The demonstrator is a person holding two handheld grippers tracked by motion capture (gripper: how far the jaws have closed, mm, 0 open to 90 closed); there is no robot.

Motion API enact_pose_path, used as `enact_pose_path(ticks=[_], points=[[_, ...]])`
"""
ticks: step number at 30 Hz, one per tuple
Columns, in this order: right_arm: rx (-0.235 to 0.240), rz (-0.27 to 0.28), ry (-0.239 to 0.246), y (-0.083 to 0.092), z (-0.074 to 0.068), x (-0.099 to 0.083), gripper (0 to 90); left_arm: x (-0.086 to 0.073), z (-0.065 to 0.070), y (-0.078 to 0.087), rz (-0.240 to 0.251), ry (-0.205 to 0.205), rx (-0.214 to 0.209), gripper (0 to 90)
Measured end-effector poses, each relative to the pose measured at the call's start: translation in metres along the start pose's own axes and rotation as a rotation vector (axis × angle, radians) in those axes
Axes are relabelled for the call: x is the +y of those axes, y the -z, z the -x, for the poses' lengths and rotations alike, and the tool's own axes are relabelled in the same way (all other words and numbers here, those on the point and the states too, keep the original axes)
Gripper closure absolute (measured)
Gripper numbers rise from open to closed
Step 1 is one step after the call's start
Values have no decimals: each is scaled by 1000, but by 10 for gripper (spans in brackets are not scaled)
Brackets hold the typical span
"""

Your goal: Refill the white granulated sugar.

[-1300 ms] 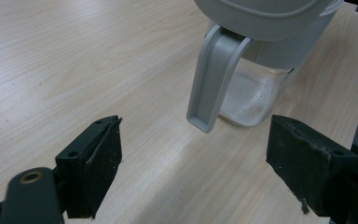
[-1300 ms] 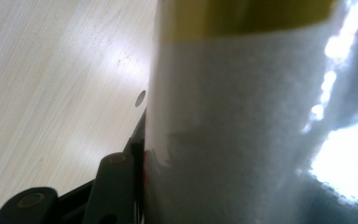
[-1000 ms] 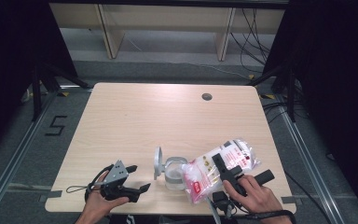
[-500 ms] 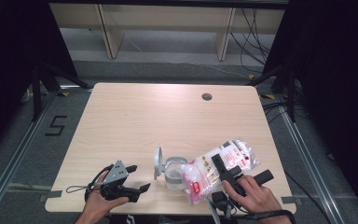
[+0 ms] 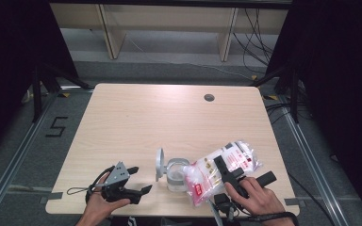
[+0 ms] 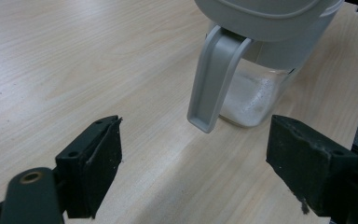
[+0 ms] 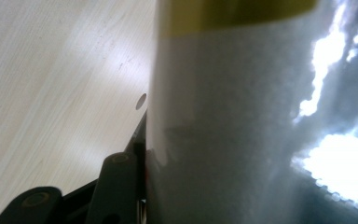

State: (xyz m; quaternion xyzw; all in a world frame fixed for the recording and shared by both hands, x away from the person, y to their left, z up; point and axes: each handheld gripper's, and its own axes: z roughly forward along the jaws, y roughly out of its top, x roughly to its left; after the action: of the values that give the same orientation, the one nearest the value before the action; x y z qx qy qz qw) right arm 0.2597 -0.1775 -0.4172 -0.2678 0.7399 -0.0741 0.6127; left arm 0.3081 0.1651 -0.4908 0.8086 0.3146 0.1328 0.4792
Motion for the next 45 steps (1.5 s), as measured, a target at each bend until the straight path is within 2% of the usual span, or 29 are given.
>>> enact_pose_path(ticks=[3, 5, 6, 9, 10, 25, 26, 27, 28, 35, 36, 38, 42, 43, 45], points=[[2, -2, -2, 1, 0, 0, 582, 0, 0, 0, 1, 0, 0, 176], [-5, 6, -26, 0, -1, 0, 583, 0, 0, 0, 2, 2, -1, 177], [-10, 16, 23, -1, 2, -1, 584, 0, 0, 0, 2, 1, -1, 176], [-8, 13, 16, 0, 1, -2, 585, 0, 0, 0, 2, 1, 0, 177], [-3, 4, -23, 0, -1, -1, 586, 0, 0, 0, 1, 1, 3, 176], [-3, 4, -29, 1, -1, -2, 592, 0, 0, 0, 4, 3, 5, 176], [-7, 12, 10, 0, 1, -3, 592, 0, 0, 0, 4, 4, 5, 177], [-3, 4, -27, 1, -1, -3, 592, 0, 0, 0, 5, 5, 0, 177], [-5, 5, -32, 1, -1, -3, 593, 0, 0, 0, 5, 9, 0, 176], [-5, 6, -34, 1, -1, -4, 594, 0, -1, 1, 7, 5, 5, 177], [-6, 15, -16, 0, 0, -4, 594, 0, -1, 1, 6, 7, 6, 177], [-7, 2, -40, 2, -1, -4, 595, 0, 0, 0, 11, 11, 7, 177], [-10, 11, -22, 1, 0, -4, 595, 1, 0, 1, 5, 1, 12, 177], [-5, 0, -49, 2, -2, -5, 595, 1, -1, 1, 6, -3, 12, 178], [-11, 4, -33, 2, -1, -5, 596, 1, -2, 1, 5, -21, 9, 178]])
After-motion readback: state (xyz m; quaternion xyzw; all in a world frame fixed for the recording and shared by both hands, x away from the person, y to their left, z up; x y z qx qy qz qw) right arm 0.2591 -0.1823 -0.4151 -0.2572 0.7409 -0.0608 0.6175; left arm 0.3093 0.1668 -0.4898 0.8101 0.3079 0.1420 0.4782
